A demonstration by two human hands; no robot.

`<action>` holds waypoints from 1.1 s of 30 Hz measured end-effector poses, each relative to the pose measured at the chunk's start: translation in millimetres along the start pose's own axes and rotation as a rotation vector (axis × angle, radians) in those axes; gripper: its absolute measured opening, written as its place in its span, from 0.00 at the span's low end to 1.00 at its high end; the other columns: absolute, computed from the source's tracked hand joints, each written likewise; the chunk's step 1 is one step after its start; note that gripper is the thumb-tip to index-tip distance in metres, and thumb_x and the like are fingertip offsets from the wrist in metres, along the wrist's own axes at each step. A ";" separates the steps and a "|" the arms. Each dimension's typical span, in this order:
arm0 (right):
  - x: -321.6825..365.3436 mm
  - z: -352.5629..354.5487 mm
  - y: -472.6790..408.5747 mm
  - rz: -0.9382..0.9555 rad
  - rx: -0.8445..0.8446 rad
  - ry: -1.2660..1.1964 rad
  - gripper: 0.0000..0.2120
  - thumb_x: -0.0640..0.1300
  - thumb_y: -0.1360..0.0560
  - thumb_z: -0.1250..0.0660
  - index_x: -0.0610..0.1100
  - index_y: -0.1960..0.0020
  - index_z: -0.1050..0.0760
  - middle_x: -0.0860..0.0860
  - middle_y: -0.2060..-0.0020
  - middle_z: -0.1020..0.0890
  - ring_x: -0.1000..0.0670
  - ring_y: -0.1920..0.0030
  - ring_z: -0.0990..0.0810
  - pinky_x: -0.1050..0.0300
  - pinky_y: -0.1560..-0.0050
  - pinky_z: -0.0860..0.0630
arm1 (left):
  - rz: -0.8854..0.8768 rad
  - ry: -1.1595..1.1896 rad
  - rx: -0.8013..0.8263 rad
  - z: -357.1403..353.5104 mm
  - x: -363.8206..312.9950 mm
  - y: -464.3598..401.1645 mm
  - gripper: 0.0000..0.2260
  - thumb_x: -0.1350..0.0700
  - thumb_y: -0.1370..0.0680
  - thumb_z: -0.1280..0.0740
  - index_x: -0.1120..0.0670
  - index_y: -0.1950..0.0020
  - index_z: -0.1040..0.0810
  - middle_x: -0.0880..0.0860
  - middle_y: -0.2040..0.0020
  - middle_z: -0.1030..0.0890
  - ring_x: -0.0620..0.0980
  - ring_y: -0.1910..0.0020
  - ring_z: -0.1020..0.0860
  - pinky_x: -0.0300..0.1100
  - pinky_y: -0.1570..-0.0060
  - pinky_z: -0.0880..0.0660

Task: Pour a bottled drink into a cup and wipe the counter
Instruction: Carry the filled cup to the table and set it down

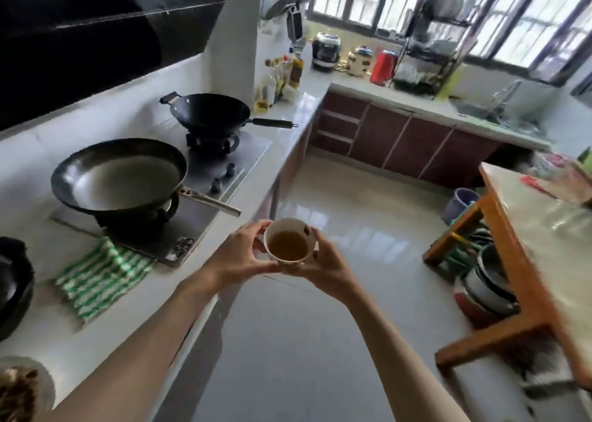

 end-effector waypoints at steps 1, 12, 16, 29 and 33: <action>-2.7 19.7 8.3 0.002 -0.030 0.005 0.31 0.53 0.41 0.15 0.60 0.42 0.23 0.55 0.49 0.15 0.53 0.47 0.15 0.49 0.44 0.18 | -0.034 -0.007 0.012 -11.6 -14.0 -8.2 0.43 0.39 0.36 0.19 0.53 0.26 0.29 0.50 0.34 0.22 0.45 0.44 0.19 0.31 0.48 0.24; -97.5 237.1 115.8 -0.074 -0.363 -0.020 0.37 0.48 0.38 0.15 0.45 0.32 0.25 0.50 0.46 0.16 0.48 0.50 0.14 0.45 0.49 0.16 | -0.370 0.004 0.200 -193.9 -188.9 -83.8 0.39 0.41 0.35 0.20 0.55 0.29 0.25 0.50 0.38 0.19 0.42 0.45 0.20 0.31 0.45 0.22; -120.2 295.3 151.6 -0.078 -0.423 0.012 0.38 0.50 0.36 0.16 0.44 0.31 0.28 0.52 0.43 0.19 0.51 0.44 0.18 0.58 0.46 0.18 | -0.418 0.024 0.253 -254.5 -233.3 -100.2 0.39 0.41 0.34 0.19 0.53 0.27 0.26 0.51 0.35 0.19 0.44 0.41 0.20 0.41 0.41 0.20; -217.7 448.5 240.0 -0.275 -0.681 -0.014 0.42 0.50 0.38 0.15 0.48 0.29 0.29 0.54 0.41 0.19 0.55 0.41 0.20 0.66 0.42 0.22 | -0.604 0.087 0.518 -446.0 -358.6 -159.7 0.36 0.43 0.34 0.20 0.52 0.28 0.25 0.50 0.36 0.19 0.42 0.41 0.21 0.33 0.43 0.22; -256.2 499.9 255.4 -0.369 -0.762 0.011 0.41 0.49 0.37 0.15 0.48 0.29 0.29 0.54 0.40 0.19 0.56 0.40 0.21 0.75 0.46 0.25 | -0.644 0.131 0.650 -517.8 -389.5 -198.2 0.39 0.33 0.36 0.22 0.47 0.29 0.25 0.48 0.36 0.19 0.44 0.39 0.20 0.42 0.40 0.20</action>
Point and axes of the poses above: each hand's wrist, its own y-axis away from the middle knuckle, its own z-axis out of the back of the hand, x = y × z, the point moved 2 cm from there along -y, towards the middle knuckle
